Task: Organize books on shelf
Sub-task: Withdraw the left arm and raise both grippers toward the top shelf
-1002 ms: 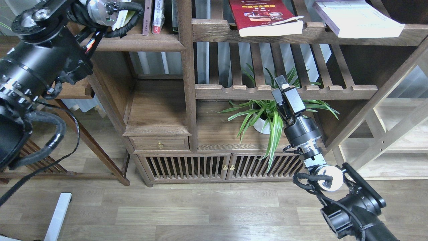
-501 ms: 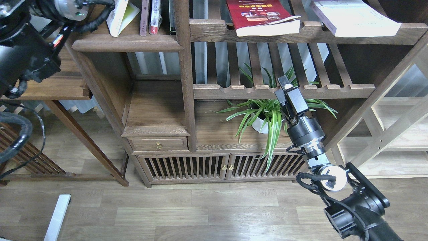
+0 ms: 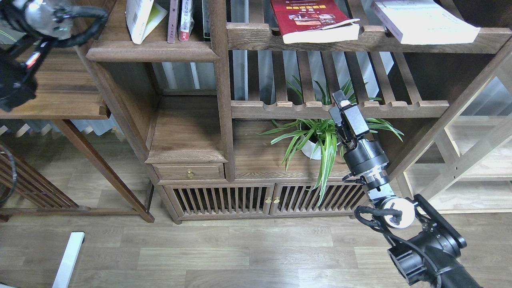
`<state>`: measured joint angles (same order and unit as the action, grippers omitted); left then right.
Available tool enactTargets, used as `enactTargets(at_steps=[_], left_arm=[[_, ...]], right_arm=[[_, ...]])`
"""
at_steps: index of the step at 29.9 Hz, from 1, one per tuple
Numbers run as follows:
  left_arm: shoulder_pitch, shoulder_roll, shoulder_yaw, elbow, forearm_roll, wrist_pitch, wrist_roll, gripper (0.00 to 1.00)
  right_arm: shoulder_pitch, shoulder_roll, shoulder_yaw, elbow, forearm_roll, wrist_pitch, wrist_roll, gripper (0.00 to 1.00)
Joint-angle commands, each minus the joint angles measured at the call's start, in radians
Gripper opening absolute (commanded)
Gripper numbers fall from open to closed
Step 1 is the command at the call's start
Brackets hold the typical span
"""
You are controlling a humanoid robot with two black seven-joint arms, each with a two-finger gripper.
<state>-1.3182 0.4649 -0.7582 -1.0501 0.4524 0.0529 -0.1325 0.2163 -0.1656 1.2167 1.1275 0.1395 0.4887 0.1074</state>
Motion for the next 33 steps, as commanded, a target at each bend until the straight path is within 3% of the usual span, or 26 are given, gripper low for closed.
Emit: enactTargets(at_steps=[1, 7, 12, 17, 24, 33], left_arm=[[0.019, 0.017, -0.053, -0.027, -0.004, -0.129, -0.002, 0.99], [0.062, 0.023, -0.13, -0.028, -0.014, -0.297, -0.007, 0.99], [0.138, 0.06, -0.174, -0.031, -0.083, -0.531, -0.091, 0.99], [0.162, 0.086, -0.181, -0.028, -0.153, -0.542, -0.133, 0.99], [0.235, 0.029, -0.181, -0.05, -0.395, -0.542, -0.128, 0.99], [0.381, -0.032, -0.184, -0.194, -0.417, -0.542, -0.124, 0.99]], right_arm=[[0.0, 0.001, 0.026, 0.0, 0.0, 0.0, 0.001, 0.99], [0.011, 0.001, 0.044, 0.0, 0.0, 0.0, 0.005, 0.99], [0.003, -0.009, 0.07, 0.0, -0.006, 0.0, 0.006, 0.99], [0.002, -0.034, 0.095, 0.006, -0.006, 0.0, 0.005, 0.99], [0.017, -0.041, 0.096, 0.005, -0.011, 0.0, 0.001, 0.99], [0.055, -0.029, 0.092, 0.008, -0.011, 0.0, 0.0, 0.99]])
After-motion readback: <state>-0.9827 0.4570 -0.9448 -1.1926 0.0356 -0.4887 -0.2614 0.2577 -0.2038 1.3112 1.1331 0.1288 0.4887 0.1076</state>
